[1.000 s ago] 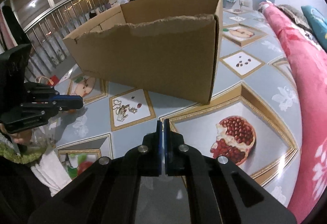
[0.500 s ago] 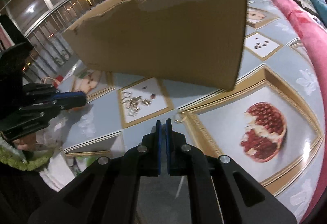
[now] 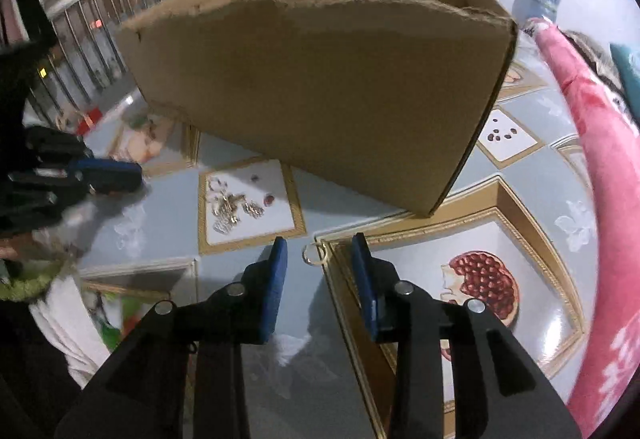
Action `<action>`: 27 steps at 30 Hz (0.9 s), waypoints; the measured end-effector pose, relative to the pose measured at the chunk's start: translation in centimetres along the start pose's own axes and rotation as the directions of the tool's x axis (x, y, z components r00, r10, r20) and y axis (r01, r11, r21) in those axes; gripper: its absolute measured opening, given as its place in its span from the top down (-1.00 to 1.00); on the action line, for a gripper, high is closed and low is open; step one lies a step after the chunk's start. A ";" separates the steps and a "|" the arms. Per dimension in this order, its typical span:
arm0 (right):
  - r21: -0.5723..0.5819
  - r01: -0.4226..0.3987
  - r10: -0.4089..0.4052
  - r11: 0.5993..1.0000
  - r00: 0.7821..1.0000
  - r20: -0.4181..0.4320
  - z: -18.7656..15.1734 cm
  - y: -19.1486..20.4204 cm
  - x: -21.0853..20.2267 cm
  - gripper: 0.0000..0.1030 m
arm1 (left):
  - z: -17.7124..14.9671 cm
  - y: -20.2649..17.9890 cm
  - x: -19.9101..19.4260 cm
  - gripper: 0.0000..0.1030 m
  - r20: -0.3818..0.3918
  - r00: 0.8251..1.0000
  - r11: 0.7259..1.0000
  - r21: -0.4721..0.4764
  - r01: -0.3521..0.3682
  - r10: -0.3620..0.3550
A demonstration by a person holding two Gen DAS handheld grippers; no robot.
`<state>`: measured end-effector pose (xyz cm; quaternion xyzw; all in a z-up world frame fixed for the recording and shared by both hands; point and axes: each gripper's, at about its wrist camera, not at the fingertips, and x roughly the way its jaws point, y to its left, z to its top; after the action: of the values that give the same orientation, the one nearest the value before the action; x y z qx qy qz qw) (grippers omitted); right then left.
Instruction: Organize jewelry
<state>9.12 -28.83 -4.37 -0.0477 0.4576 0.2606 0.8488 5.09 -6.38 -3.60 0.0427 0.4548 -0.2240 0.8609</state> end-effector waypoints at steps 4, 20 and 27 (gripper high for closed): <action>0.067 -0.134 0.135 0.989 0.991 0.001 -0.5 0.2 -0.2 0.35 | 0.0 0.2 0.2 0.92 -0.007 1.000 1.000 -0.007 0.001 -0.001; -0.152 -0.015 0.013 0.988 1.000 -0.013 -0.3 2.0 0.1 0.50 | 0.1 0.2 0.5 0.92 -0.012 1.000 1.000 0.000 0.007 -0.007; -0.124 -0.061 0.059 0.990 0.998 -0.015 -0.3 1.5 0.0 0.77 | 0.1 0.1 0.4 0.92 -0.008 1.000 1.000 0.000 0.005 -0.005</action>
<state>8.16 -27.62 -4.27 -0.0882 0.4466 0.3137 0.8332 5.39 -6.40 -3.88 0.0423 0.4581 -0.2260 0.8586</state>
